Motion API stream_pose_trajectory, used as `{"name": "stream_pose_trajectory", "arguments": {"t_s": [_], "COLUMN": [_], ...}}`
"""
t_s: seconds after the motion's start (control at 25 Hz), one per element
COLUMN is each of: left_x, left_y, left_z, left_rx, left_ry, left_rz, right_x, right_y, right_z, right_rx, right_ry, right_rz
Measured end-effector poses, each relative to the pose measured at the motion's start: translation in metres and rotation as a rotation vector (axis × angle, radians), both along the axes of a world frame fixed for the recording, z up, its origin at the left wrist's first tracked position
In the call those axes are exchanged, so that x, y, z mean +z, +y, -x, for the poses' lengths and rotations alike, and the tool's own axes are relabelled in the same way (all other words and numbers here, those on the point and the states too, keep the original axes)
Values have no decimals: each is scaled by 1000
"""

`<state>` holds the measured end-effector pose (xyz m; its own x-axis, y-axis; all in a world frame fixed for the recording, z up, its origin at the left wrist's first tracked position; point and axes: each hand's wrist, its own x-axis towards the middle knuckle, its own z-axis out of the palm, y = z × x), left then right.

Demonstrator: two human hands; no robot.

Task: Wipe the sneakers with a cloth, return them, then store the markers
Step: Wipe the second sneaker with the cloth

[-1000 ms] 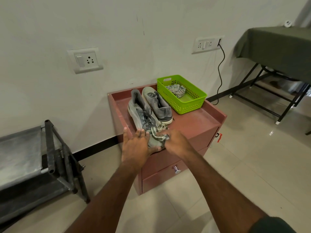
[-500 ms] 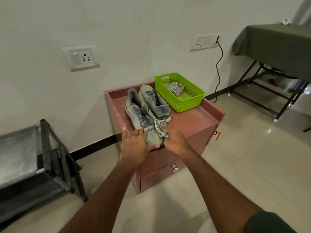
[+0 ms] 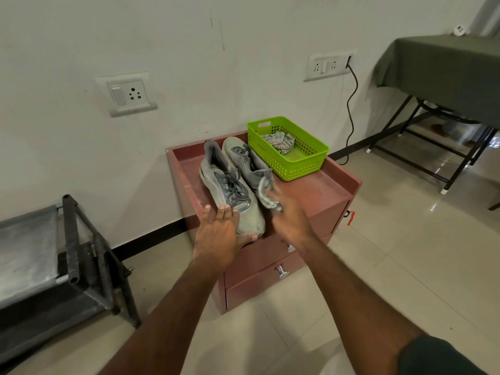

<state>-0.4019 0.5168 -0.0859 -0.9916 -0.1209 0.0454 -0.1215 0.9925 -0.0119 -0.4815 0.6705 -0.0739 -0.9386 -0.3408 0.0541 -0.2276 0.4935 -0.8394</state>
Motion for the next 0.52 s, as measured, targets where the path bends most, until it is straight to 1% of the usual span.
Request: {"name": "stream_pose_trajectory", "arguments": {"t_s": [0.04, 0.08, 0.16, 0.24, 0.28, 0.32, 0.4, 0.44, 0.48, 0.52], "left_x": [0, 0, -2, -5, -7, -9, -10, -8, -6, -4], "left_y": [1, 1, 0, -3, -4, -4, -4, -4, -4, -4], "left_z": [0, 0, 1, 2, 3, 3, 2, 1, 1, 0], "left_rx": [0, 0, 4, -1, -12, -26, -29, -22, -21, -22], "left_ry": [2, 6, 11, 21, 27, 28, 44, 44, 39, 32], "left_rz": [-5, -9, -16, -7, 18, 40, 16, -8, -21, -21], "right_x": [-4, -3, 7, 21, 25, 25, 24, 23, 20, 19], "right_y": [-6, -11, -14, -10, -6, -2, 4, 6, 6, 6], "right_z": [-5, -8, -11, -15, -16, -15, -15, -15, -11, -11], "right_rx": [123, 179, 154, 153, 175, 159, 7, -84, -150, -175], "right_ry": [-30, -34, 3, -28, -81, -152, -227, -176, -66, 25], "right_rz": [-103, -184, -319, -354, -297, -187, 98, 175, 156, 68]}}
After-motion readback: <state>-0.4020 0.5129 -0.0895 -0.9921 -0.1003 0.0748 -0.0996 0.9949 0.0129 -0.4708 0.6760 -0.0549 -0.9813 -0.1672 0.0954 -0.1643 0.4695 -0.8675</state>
